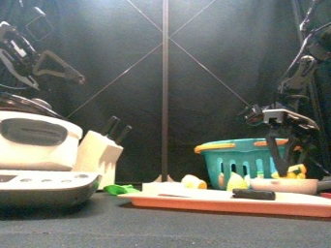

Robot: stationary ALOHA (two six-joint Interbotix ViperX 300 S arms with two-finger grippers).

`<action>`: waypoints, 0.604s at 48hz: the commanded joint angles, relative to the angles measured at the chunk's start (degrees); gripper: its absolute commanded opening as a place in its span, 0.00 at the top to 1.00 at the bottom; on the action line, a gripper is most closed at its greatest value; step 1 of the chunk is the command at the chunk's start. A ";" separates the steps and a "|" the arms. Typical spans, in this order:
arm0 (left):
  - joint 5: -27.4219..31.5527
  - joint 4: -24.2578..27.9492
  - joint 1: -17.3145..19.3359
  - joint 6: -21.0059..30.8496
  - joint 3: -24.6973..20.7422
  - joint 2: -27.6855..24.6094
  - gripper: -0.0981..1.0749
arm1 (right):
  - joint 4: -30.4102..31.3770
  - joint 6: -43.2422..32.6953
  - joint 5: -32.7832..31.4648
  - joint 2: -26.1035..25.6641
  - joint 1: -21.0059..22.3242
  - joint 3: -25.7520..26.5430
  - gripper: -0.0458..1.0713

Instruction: Place squash half on plate

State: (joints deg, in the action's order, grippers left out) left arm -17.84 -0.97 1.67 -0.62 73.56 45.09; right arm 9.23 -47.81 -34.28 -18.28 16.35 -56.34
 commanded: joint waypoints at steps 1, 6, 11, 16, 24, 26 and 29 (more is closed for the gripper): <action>-0.26 0.00 -0.18 -0.09 -0.62 -0.09 0.90 | -0.09 0.00 0.00 -1.23 -0.09 1.32 0.34; -0.26 0.09 -0.18 -0.18 -0.70 -0.09 0.90 | -0.18 0.00 -0.62 -2.20 -0.62 2.02 0.34; -0.62 0.44 -0.26 -0.35 -0.88 -0.09 0.90 | 0.18 0.44 -0.44 -3.69 -2.72 3.16 0.34; -0.88 1.14 -0.18 -0.35 -0.88 -0.18 0.90 | 1.05 0.70 0.97 -4.66 -5.27 4.48 0.34; -3.16 2.64 -0.88 -0.35 -1.14 -0.79 0.90 | 4.66 0.53 7.21 -3.69 -11.60 6.06 0.34; -3.96 3.16 -1.23 -0.35 -1.23 -1.14 0.90 | 5.27 0.53 9.23 -3.16 -13.36 6.42 0.34; -5.19 4.39 -1.67 -0.35 -1.41 -2.02 0.90 | 6.50 0.53 12.74 -1.76 -16.44 6.86 0.34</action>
State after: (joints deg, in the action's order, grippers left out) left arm -21.18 2.20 0.70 -0.88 73.56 44.12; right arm 14.50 -47.29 -26.10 -20.83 3.78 -51.24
